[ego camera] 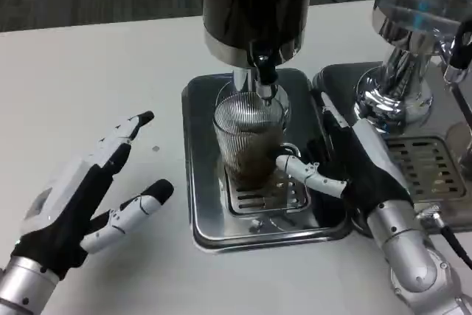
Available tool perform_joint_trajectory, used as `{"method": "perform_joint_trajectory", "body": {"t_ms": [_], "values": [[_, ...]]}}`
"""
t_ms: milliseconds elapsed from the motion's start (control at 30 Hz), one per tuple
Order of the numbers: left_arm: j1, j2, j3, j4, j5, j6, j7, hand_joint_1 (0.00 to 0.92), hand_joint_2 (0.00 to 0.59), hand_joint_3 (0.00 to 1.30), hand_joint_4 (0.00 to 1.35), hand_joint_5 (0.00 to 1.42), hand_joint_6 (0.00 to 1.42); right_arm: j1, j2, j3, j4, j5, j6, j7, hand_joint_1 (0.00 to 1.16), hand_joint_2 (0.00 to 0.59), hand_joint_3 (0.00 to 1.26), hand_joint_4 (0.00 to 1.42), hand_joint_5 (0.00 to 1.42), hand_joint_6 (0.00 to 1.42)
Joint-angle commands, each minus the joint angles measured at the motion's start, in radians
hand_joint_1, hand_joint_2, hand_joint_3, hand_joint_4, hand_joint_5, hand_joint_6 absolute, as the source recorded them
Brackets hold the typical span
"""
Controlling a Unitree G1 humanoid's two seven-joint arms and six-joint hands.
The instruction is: Grasp the cup under the faucet to collect the drink, then remove the cup.
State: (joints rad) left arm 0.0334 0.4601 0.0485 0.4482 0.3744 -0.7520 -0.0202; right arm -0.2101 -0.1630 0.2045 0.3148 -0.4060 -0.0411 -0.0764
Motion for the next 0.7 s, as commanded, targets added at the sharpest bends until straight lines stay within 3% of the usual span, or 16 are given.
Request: {"method": "perform_joint_trajectory", "body": {"t_ms": [33,300,533,700], "values": [[0.013,0.005,-0.015,0.019,0.000,0.009,0.018,0.000,0.165,0.07,0.00,0.00,0.00,-0.001,-0.001,0.006,0.008,-0.013,0.028,-0.009,0.52,0.209,0.00,0.00,0.00,0.00],[0.004,0.006,-0.036,0.030,-0.010,0.011,0.016,0.000,0.169,0.11,0.00,0.00,0.00,0.059,-0.016,0.012,-0.070,-0.042,0.036,-0.004,0.51,0.207,0.00,0.00,0.00,0.00],[-0.001,0.010,-0.045,0.035,-0.015,0.008,0.010,0.000,0.171,0.12,0.00,0.00,0.00,0.091,0.005,-0.008,-0.129,-0.079,0.103,-0.055,0.52,0.205,0.00,0.00,0.00,0.00],[0.002,0.009,-0.048,0.033,-0.021,0.008,0.005,0.000,0.173,0.13,0.00,0.00,0.00,0.071,0.010,-0.008,-0.119,-0.077,0.123,-0.059,0.52,0.203,0.00,0.00,0.00,0.00]]}}
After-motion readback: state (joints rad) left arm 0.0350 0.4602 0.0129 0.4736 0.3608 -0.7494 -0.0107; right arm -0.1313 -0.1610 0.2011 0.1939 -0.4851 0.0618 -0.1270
